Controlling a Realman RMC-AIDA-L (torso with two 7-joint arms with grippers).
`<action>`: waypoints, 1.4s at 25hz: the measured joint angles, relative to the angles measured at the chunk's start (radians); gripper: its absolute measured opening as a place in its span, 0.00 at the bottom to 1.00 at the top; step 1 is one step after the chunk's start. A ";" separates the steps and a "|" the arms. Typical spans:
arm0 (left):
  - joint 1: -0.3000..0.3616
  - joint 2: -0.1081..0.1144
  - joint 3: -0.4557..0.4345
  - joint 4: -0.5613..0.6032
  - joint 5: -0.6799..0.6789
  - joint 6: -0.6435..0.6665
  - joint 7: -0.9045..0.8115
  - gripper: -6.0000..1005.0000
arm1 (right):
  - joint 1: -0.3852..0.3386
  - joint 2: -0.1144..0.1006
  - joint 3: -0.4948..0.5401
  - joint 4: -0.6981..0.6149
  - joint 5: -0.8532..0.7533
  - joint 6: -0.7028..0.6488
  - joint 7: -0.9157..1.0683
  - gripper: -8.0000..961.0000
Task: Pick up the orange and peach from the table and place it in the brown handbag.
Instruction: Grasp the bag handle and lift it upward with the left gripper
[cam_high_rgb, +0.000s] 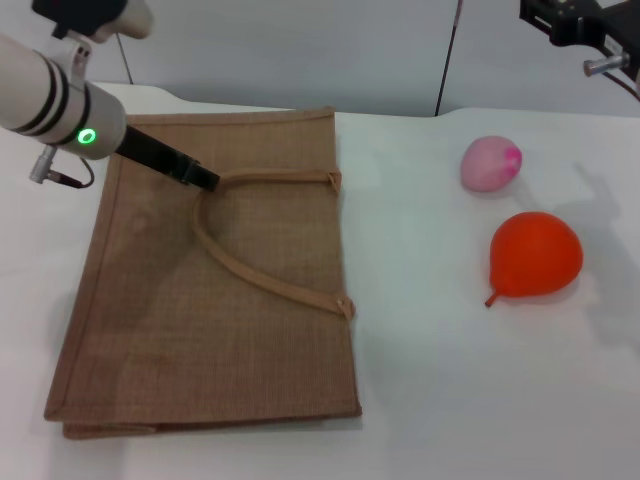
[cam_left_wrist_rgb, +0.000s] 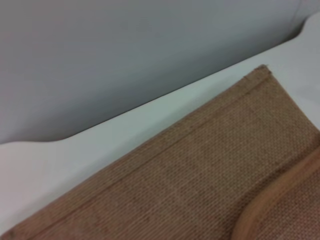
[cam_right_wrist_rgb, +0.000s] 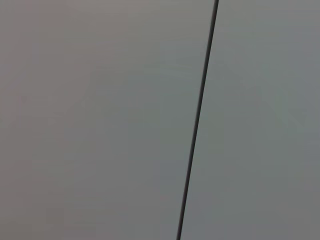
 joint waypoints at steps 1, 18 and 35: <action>-0.003 -0.004 0.000 0.000 0.004 0.001 0.010 0.59 | 0.000 0.000 0.000 0.000 0.000 0.000 0.000 0.89; -0.029 -0.068 -0.008 -0.062 0.065 0.055 0.066 0.59 | 0.000 0.002 0.000 -0.001 0.000 0.000 0.000 0.89; -0.016 -0.067 -0.011 -0.083 0.072 0.100 0.017 0.55 | 0.000 0.002 0.000 0.000 0.000 0.000 0.000 0.89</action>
